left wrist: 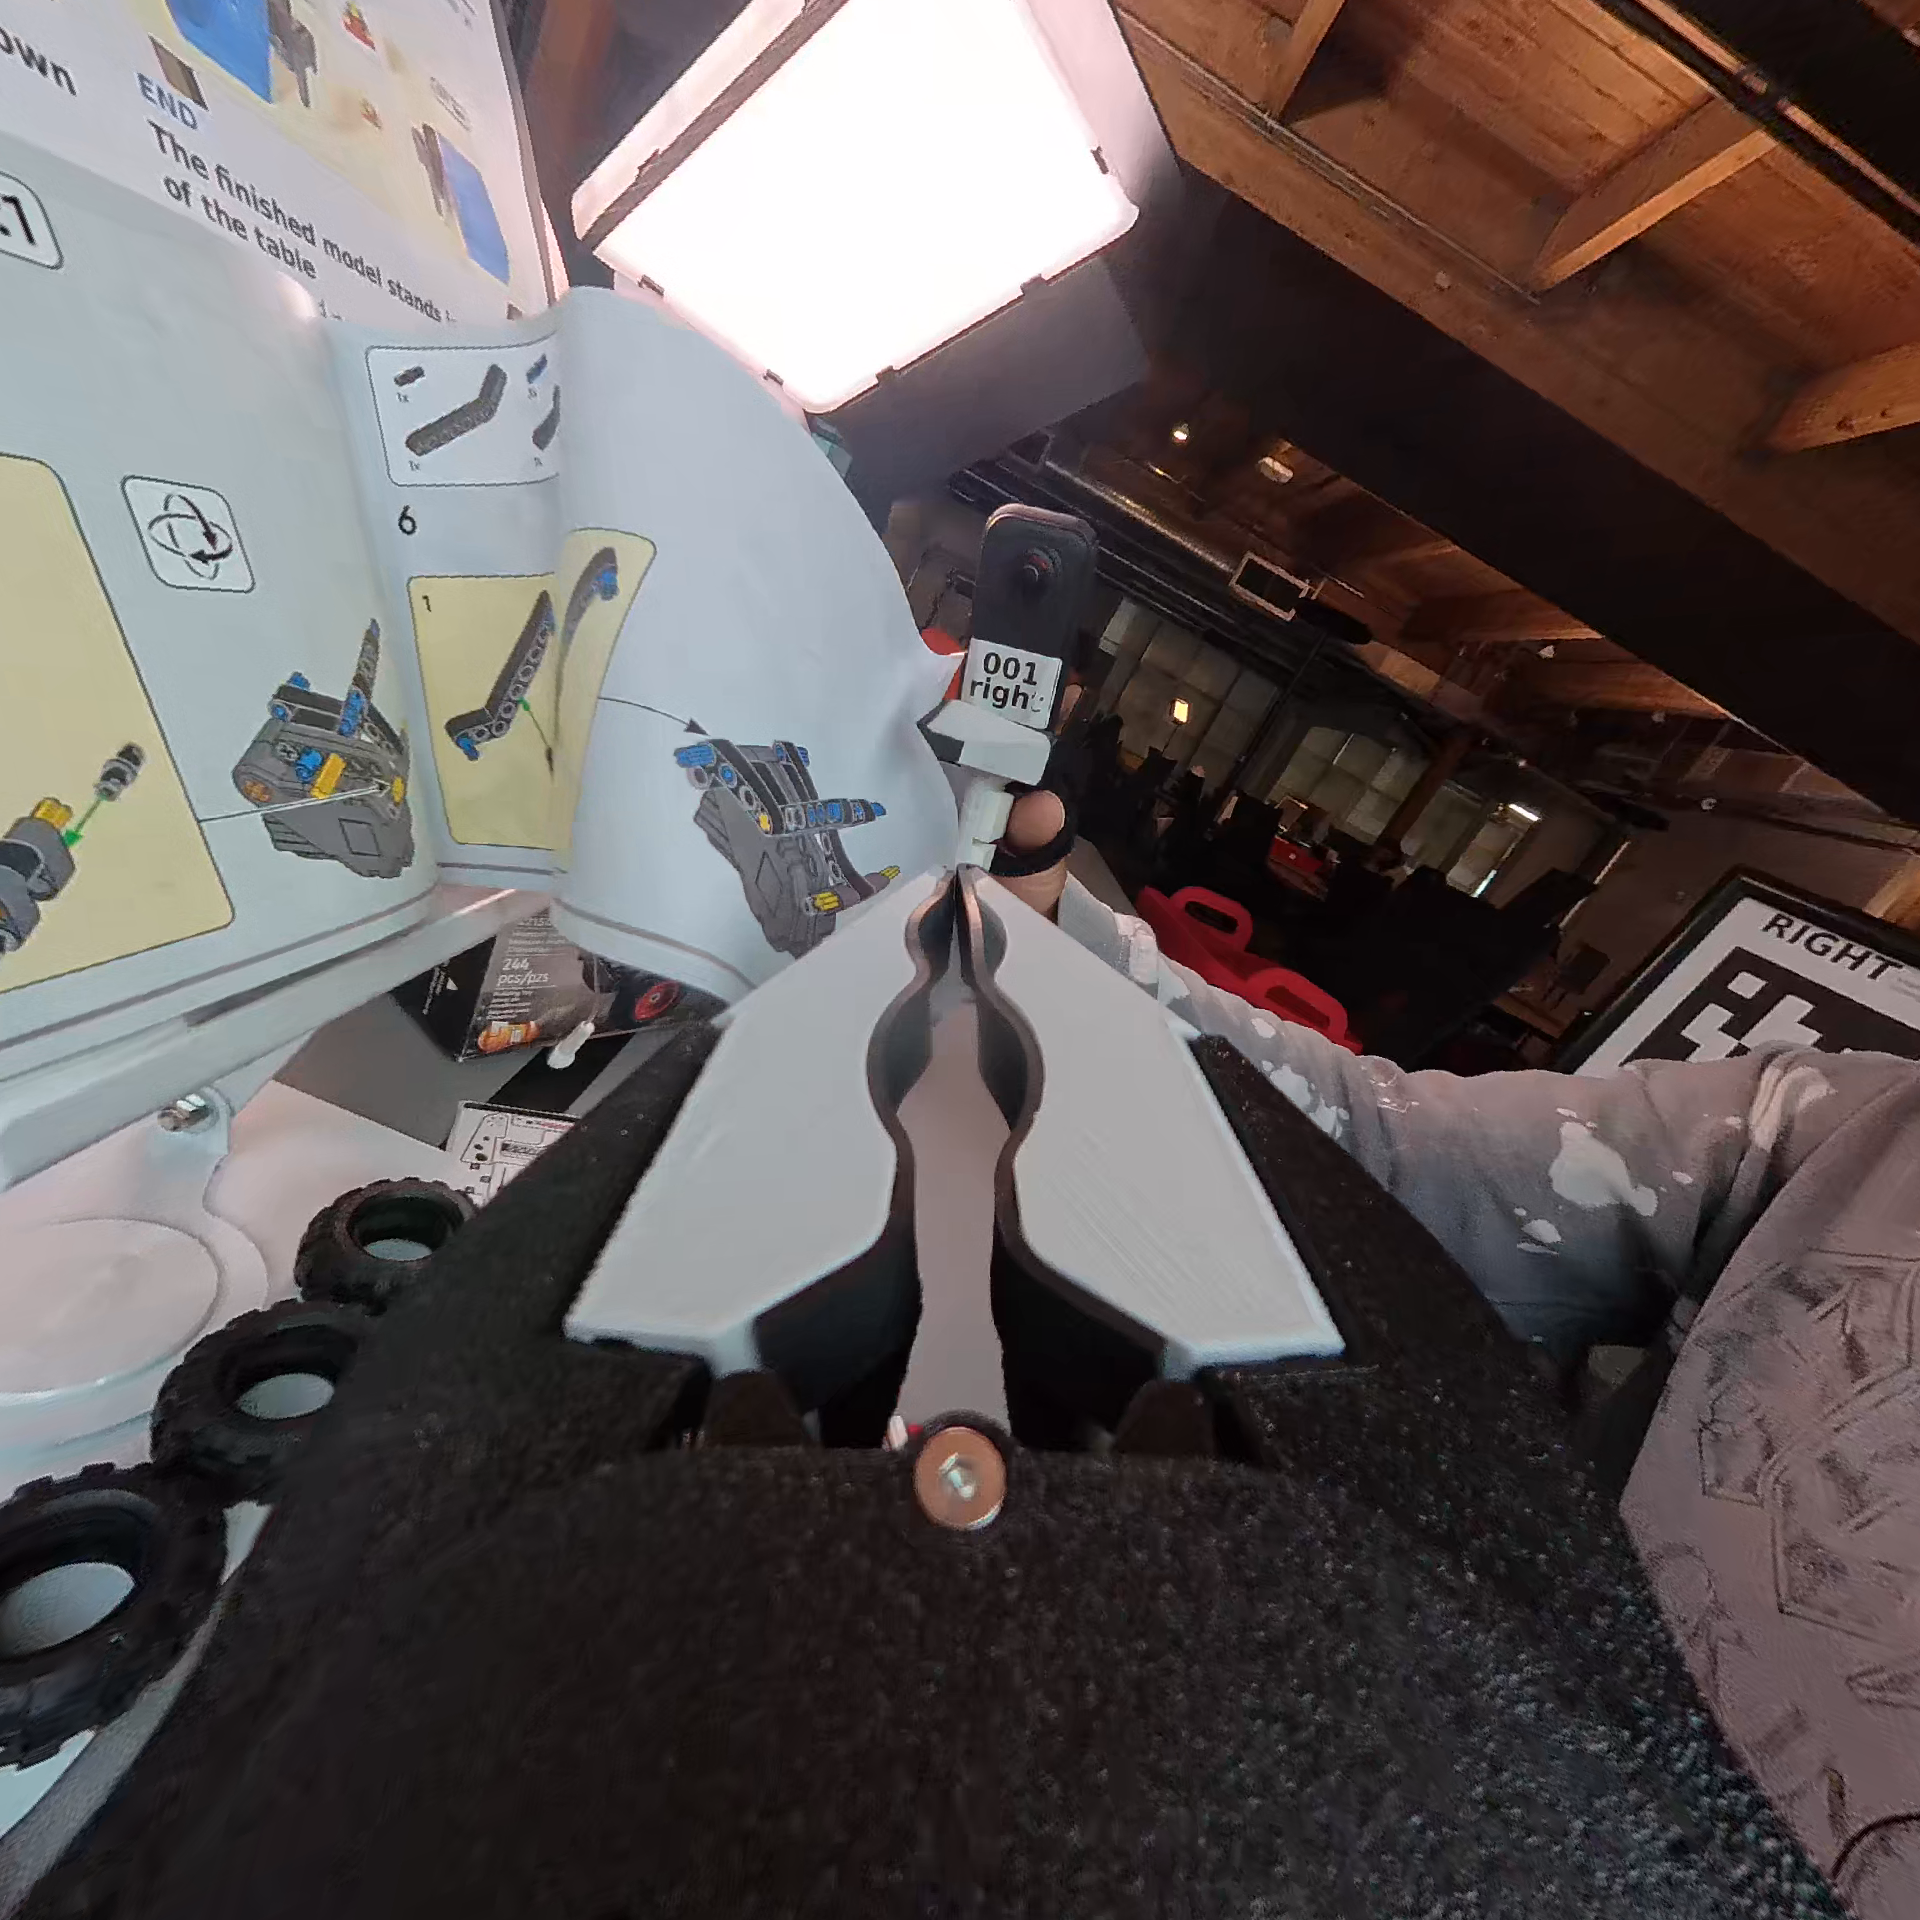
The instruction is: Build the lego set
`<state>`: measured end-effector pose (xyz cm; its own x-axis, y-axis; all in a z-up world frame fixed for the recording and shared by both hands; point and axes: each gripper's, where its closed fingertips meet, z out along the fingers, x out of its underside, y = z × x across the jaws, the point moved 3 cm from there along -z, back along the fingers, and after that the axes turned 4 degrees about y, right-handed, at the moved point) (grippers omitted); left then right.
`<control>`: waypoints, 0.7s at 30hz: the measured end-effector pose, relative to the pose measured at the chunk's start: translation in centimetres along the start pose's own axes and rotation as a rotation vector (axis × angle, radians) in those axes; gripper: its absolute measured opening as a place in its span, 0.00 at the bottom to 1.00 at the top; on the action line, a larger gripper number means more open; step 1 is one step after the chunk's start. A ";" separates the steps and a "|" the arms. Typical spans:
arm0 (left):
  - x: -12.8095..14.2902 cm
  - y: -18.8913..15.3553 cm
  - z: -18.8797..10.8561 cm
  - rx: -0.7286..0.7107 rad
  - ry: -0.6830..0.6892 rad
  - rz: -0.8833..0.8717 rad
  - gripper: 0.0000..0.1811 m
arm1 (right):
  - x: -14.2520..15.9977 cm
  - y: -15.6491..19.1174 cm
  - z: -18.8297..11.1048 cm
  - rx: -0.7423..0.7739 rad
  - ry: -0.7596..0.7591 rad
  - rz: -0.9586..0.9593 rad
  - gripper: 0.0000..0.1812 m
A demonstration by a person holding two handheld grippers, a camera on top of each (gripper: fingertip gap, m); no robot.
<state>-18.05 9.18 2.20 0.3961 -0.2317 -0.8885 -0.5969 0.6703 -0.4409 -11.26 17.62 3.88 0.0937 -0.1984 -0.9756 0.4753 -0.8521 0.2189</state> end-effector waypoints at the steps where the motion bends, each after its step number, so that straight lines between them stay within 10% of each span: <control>1: 0.2 -0.1 0.0 0.019 -0.007 -0.015 0.00 | 0.2 0.0 -0.1 0.003 0.003 -0.007 0.03; 10: 0.0 0.4 -1.3 -0.054 -0.059 -0.030 0.08 | 0.9 -0.3 -1.9 0.011 0.037 -0.037 0.02; 21: 1.6 1.6 4.3 -0.322 0.280 0.209 0.22 | 1.0 1.6 -0.4 -0.084 0.012 -0.032 0.08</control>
<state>-15.36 12.92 0.60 0.0674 -0.3261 -0.9429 -0.8475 0.4800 -0.2266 -10.07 16.23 3.22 0.0874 -0.1650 -0.9824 0.5498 -0.8144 0.1857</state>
